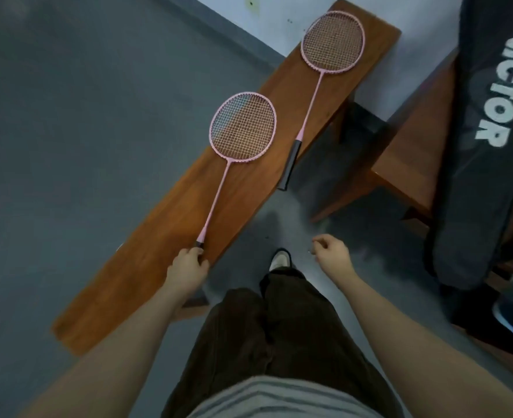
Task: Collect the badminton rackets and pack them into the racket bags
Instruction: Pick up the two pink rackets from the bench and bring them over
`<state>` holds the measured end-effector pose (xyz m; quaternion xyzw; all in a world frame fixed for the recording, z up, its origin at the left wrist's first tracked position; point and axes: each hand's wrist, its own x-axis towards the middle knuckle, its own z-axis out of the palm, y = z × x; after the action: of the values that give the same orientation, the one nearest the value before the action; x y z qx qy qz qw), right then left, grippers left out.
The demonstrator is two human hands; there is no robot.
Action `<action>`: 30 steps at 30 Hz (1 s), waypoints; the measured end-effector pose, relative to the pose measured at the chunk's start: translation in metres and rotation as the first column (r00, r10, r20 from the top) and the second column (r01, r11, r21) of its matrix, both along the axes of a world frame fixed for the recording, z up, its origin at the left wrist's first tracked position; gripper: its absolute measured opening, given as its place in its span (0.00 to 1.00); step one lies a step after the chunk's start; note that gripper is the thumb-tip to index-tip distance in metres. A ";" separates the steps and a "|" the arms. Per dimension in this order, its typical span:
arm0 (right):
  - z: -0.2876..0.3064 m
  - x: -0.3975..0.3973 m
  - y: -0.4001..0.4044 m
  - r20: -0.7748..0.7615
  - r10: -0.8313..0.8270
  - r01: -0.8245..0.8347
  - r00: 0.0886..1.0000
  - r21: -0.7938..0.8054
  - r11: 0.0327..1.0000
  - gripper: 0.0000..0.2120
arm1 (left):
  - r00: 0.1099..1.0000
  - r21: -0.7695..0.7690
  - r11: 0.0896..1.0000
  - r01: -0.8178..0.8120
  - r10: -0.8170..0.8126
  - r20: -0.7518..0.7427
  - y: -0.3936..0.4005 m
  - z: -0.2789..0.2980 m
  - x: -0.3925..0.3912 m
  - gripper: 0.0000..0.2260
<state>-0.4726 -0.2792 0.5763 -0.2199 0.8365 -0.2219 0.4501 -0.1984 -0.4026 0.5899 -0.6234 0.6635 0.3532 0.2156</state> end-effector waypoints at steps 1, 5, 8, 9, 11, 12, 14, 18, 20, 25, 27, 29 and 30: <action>-0.001 -0.001 -0.017 0.001 0.009 -0.009 1.000 -0.008 1.000 0.11 | 1.000 -0.002 1.000 0.021 -0.021 0.007 -0.014 0.003 -0.006 0.18; -0.003 0.000 -0.073 -0.012 0.006 -0.007 1.000 -0.051 0.999 0.10 | 0.989 -0.032 0.989 0.145 -0.144 0.008 -0.063 -0.004 -0.023 0.19; -0.009 -0.003 -0.113 -0.027 0.016 -0.017 1.000 -0.058 0.998 0.12 | 0.982 -0.040 0.981 0.187 -0.188 -0.002 -0.099 -0.017 -0.032 0.20; -0.011 -0.005 -0.126 -0.050 0.036 -0.038 0.998 -0.038 0.999 0.12 | 0.980 -0.048 0.979 0.198 -0.198 -0.002 -0.111 -0.023 -0.035 0.21; -0.021 -0.011 -0.149 -0.106 0.107 -0.104 0.989 0.041 0.994 0.14 | 0.977 -0.048 0.976 0.213 -0.213 0.003 -0.133 -0.041 -0.040 0.22; -0.026 -0.014 -0.160 -0.133 0.130 -0.120 0.983 0.076 0.990 0.15 | 0.978 -0.035 0.977 0.210 -0.210 0.001 -0.142 -0.052 -0.042 0.22; -0.038 -0.018 -0.177 -0.180 0.116 -0.103 0.977 0.081 0.991 0.18 | 0.976 -0.007 0.977 0.214 -0.214 -0.025 -0.157 -0.076 -0.047 0.24; -0.062 -0.024 -0.201 -0.291 0.010 0.003 0.957 0.045 0.999 0.24 | 0.967 0.022 0.972 0.235 -0.231 -0.109 -0.173 -0.114 -0.062 0.31; -0.073 -0.026 -0.209 -0.339 -0.056 0.069 0.939 0.026 0.997 0.27 | 0.964 0.005 0.974 0.228 -0.225 -0.144 -0.174 -0.126 -0.067 0.33; -0.101 -0.027 -0.218 -0.389 -0.141 0.154 0.910 0.002 0.988 0.32 | 0.950 -0.089 0.988 0.123 -0.143 -0.277 -0.175 -0.144 -0.069 0.27; -0.109 -0.030 -0.220 -0.399 -0.156 0.167 0.903 -0.007 0.986 0.35 | 0.926 -0.161 0.985 0.068 -0.123 -0.358 -0.176 -0.143 -0.068 0.23; -0.115 -0.034 -0.225 -0.400 -0.136 0.154 0.907 0.013 0.988 0.37 | 0.890 -0.235 0.972 0.010 -0.115 -0.440 -0.178 -0.138 -0.071 0.21; -0.118 -0.035 -0.229 -0.397 -0.113 0.137 0.911 0.032 0.990 0.38 | 0.872 -0.255 0.967 -0.018 -0.109 -0.476 -0.181 -0.135 -0.073 0.20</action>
<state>-0.5080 -0.5080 0.4580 -0.1926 0.9286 -0.1765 0.2637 -0.2711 -0.5832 0.4546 -0.5206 0.7502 0.4065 -0.0304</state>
